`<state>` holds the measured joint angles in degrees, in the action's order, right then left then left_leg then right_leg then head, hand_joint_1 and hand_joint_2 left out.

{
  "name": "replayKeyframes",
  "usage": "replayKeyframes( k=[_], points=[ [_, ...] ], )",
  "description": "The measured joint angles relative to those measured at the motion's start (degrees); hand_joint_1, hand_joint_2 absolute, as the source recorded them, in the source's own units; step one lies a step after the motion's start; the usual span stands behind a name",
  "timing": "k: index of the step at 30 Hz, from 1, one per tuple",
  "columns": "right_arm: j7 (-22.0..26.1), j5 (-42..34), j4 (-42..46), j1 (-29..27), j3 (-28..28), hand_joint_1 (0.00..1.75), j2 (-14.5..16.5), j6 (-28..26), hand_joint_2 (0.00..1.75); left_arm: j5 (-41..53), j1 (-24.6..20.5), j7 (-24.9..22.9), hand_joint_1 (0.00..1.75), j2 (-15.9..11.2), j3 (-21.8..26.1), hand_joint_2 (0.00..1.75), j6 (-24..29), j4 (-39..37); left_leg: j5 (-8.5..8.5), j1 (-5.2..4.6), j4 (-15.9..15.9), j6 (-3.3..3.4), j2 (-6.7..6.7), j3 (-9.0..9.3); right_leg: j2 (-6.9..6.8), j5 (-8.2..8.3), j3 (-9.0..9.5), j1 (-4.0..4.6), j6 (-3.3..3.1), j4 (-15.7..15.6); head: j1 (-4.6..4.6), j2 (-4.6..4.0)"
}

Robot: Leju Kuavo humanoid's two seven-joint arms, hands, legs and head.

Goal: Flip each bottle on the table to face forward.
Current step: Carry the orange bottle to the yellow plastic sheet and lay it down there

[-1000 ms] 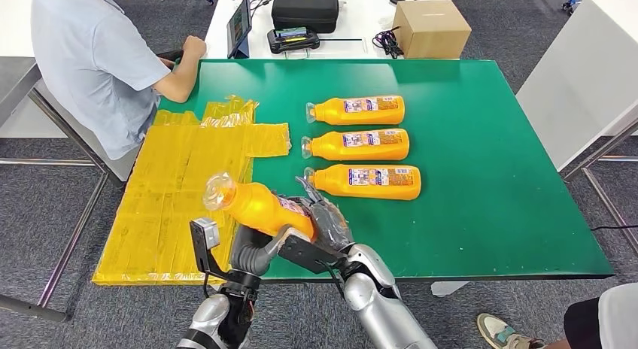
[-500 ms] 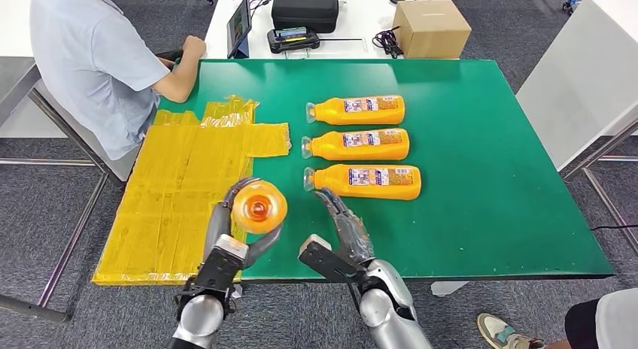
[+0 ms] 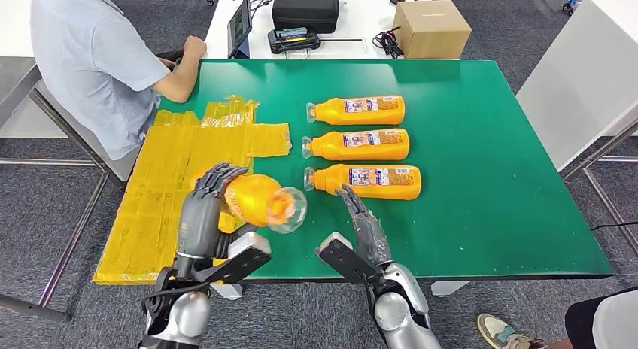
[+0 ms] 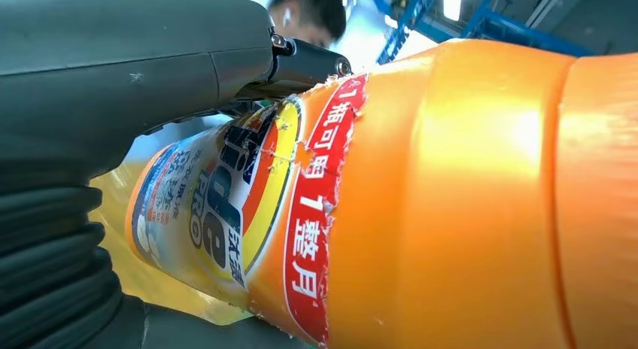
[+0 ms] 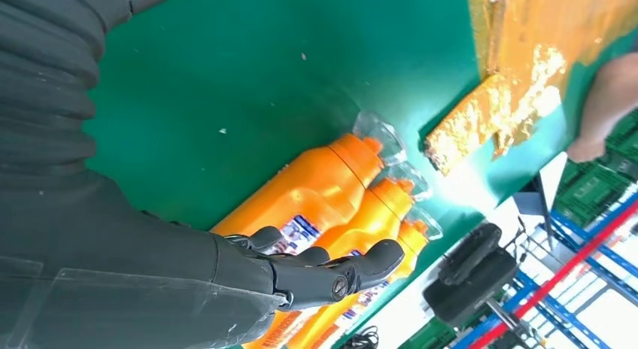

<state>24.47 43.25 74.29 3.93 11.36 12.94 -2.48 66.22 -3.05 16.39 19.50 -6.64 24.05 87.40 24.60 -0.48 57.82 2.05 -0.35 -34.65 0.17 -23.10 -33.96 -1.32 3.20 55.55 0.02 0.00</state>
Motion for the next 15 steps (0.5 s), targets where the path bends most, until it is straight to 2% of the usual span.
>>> replayKeyframes(
  k=[4,13,15],
  points=[
    [0.69,-0.43,-0.56,0.64,-0.36,0.00,0.00,-0.06,1.75,6.12,-1.66,-2.91,1.75,-0.05,0.31,1.75,2.13,-2.18,-0.01,0.00,0.00,0.00,-0.01,0.01,-0.01,0.01,0.01,0.00,0.00,0.00,0.00,0.00],
    [0.83,-0.45,-0.69,0.77,-0.40,0.00,0.00,-0.07,1.75,7.61,-2.05,-3.79,1.75,-0.09,0.38,1.75,2.40,-2.70,-0.02,0.00,0.00,0.00,-0.02,0.01,-0.01,0.01,0.01,0.00,0.00,0.00,0.00,0.00],
    [1.20,-0.67,-1.13,1.14,-0.47,0.00,0.01,-0.07,1.75,11.89,-3.26,-6.44,1.75,-0.33,0.77,1.75,3.13,-4.97,-0.02,0.00,0.00,0.00,-0.01,0.01,-0.01,0.01,0.01,0.00,0.01,0.01,0.00,0.00]
  ],
)
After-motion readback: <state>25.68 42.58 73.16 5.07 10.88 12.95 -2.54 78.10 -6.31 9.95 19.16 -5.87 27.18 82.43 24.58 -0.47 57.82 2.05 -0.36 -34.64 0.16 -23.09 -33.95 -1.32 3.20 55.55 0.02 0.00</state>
